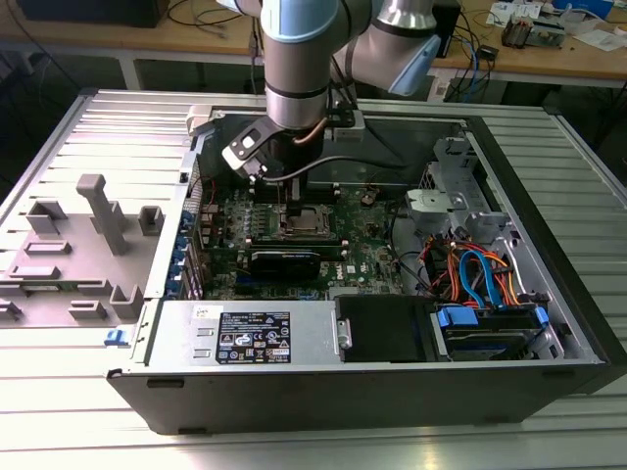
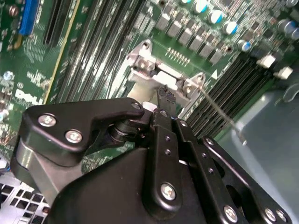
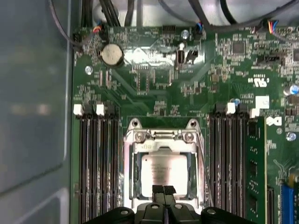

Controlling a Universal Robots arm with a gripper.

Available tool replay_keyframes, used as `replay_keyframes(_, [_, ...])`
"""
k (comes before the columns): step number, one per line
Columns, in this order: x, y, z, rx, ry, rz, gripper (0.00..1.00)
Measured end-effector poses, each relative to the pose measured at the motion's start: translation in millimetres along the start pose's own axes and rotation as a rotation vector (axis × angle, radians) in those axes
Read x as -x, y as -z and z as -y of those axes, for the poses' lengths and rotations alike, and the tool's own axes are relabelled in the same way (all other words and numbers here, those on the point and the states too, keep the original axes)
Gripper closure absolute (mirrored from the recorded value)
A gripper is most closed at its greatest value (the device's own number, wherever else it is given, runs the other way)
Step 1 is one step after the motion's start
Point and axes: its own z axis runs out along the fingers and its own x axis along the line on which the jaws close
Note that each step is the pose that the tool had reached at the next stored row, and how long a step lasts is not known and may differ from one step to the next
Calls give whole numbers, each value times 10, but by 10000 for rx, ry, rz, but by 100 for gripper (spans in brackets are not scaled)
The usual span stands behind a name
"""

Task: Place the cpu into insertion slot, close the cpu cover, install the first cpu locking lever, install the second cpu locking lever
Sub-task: 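Close the cpu cover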

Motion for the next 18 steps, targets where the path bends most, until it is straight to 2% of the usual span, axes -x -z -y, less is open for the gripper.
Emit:
replay_keyframes(3, [0,-46,56,19,0,-1,89])
replay_keyframes(13, [2,-123,75,17,2,2,89])
replay_keyframes(16, [0,-121,75,23,1,-6,89])
replay_keyframes(17, [-3,-105,73,34,1,-23,89])
replay_keyframes(18, [-1,-89,74,29,0,-14,89])
